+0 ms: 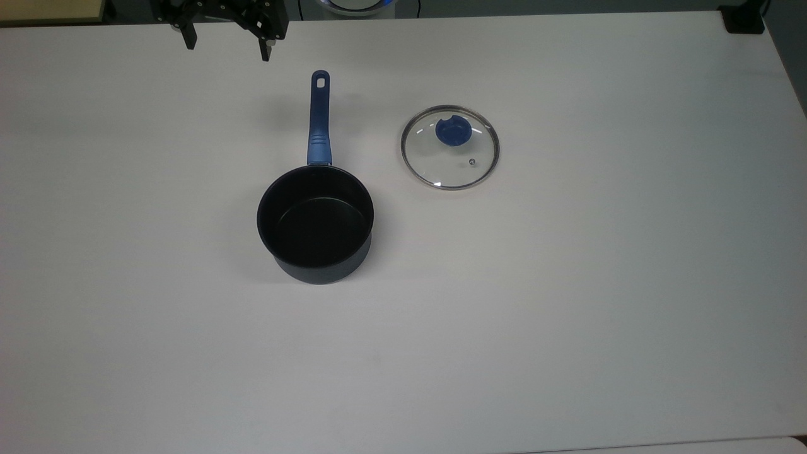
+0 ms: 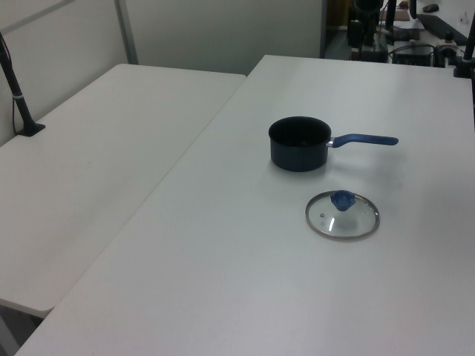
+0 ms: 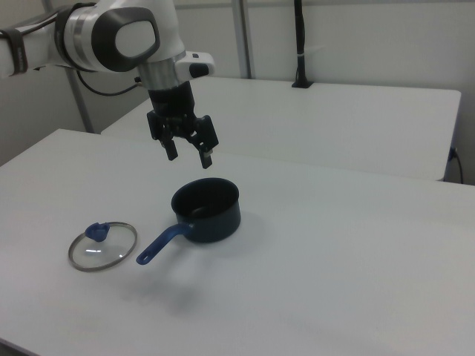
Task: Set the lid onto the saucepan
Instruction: 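Move the gripper over the glass lid's blue knob, then lower the gripper and grasp the blue knob of the glass lid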
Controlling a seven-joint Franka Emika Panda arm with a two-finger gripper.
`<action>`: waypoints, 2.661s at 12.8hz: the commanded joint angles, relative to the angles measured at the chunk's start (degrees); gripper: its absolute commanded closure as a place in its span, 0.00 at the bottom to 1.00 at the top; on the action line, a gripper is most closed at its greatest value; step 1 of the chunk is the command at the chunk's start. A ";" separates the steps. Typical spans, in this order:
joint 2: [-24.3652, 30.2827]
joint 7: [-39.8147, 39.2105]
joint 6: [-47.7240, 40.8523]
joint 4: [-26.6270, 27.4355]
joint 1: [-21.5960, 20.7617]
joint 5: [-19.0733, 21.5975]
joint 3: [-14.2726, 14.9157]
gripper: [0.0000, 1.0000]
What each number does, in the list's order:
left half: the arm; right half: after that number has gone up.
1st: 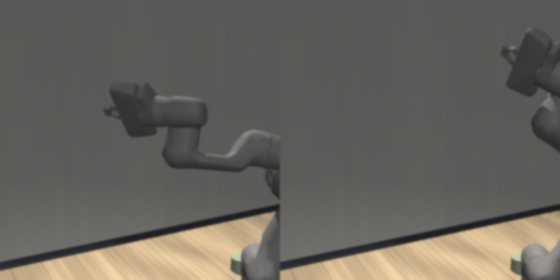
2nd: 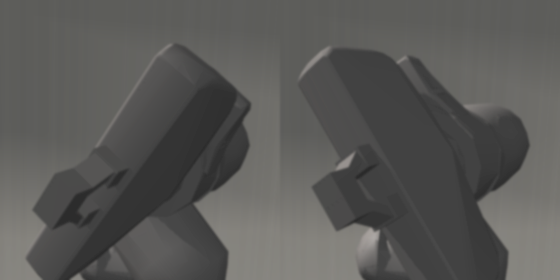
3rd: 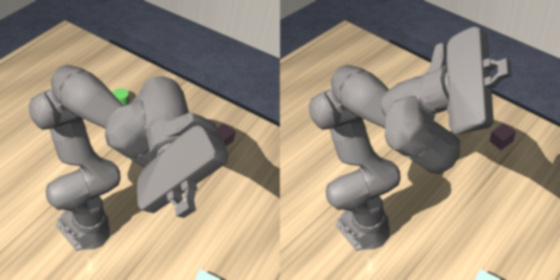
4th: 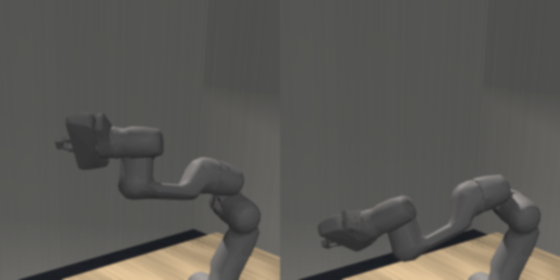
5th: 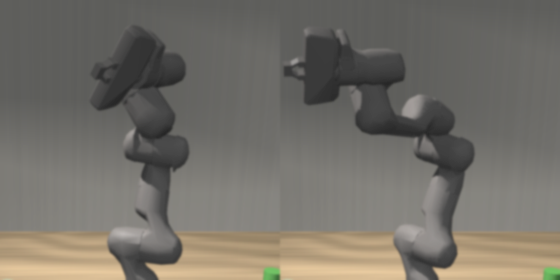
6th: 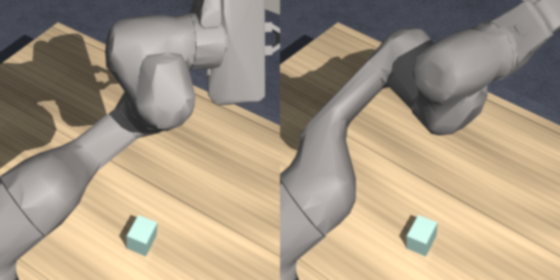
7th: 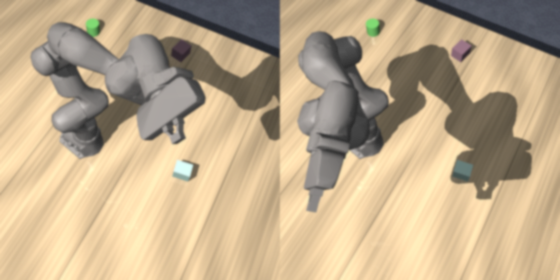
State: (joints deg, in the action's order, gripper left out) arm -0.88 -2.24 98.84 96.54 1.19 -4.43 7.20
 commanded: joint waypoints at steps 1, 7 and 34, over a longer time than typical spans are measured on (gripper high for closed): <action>0.44 -1.71 -0.84 -0.04 -0.84 1.35 0.54 0.00; 0.79 -1.54 -1.28 1.72 -2.76 2.23 -3.41 0.00; -12.75 13.58 19.02 17.01 -17.72 -0.05 -13.79 0.03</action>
State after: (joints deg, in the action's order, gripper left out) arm -14.52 10.28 115.96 112.00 -16.28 -3.30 -6.79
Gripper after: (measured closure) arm 0.000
